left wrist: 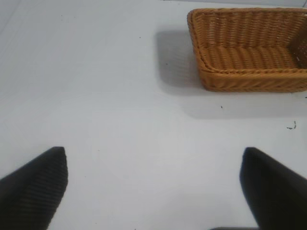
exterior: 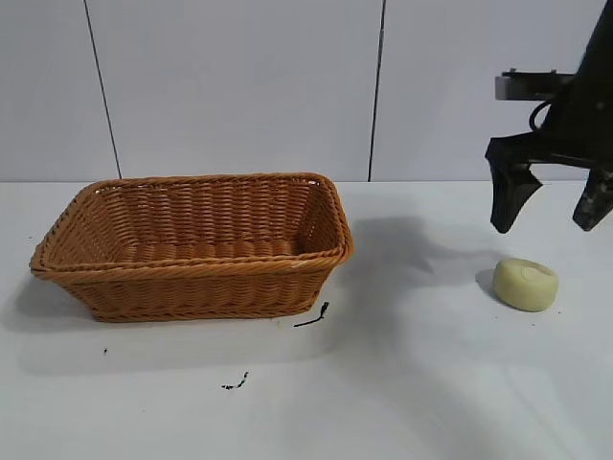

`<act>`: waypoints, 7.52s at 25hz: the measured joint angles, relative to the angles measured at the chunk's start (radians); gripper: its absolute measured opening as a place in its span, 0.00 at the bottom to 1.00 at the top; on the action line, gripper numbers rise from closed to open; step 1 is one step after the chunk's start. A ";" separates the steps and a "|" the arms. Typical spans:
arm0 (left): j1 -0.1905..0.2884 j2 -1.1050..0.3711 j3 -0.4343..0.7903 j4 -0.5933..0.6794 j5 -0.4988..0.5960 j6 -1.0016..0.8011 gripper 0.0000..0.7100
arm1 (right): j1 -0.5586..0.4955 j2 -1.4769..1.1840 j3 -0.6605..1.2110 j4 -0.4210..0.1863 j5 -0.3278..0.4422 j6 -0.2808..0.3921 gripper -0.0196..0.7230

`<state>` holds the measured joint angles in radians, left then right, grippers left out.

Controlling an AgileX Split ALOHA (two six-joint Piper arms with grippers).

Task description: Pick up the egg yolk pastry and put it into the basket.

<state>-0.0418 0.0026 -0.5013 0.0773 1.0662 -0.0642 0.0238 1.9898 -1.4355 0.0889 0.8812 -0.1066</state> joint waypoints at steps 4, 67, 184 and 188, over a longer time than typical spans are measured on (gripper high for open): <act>0.000 0.000 0.000 0.000 0.000 0.000 0.98 | 0.009 0.057 -0.001 -0.001 -0.053 0.000 0.89; 0.000 0.000 0.000 0.000 0.000 0.000 0.98 | 0.558 0.269 -0.690 -0.009 0.030 0.068 0.16; 0.000 0.000 0.000 0.000 0.000 0.000 0.98 | -0.022 -1.994 0.934 -0.067 0.143 0.023 0.93; 0.000 0.000 0.000 0.000 0.000 0.000 0.98 | -0.022 -1.994 0.934 -0.068 0.143 0.023 0.93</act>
<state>-0.0418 0.0026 -0.5013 0.0773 1.0662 -0.0642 0.0018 -0.0039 -0.5015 0.0207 1.0246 -0.0836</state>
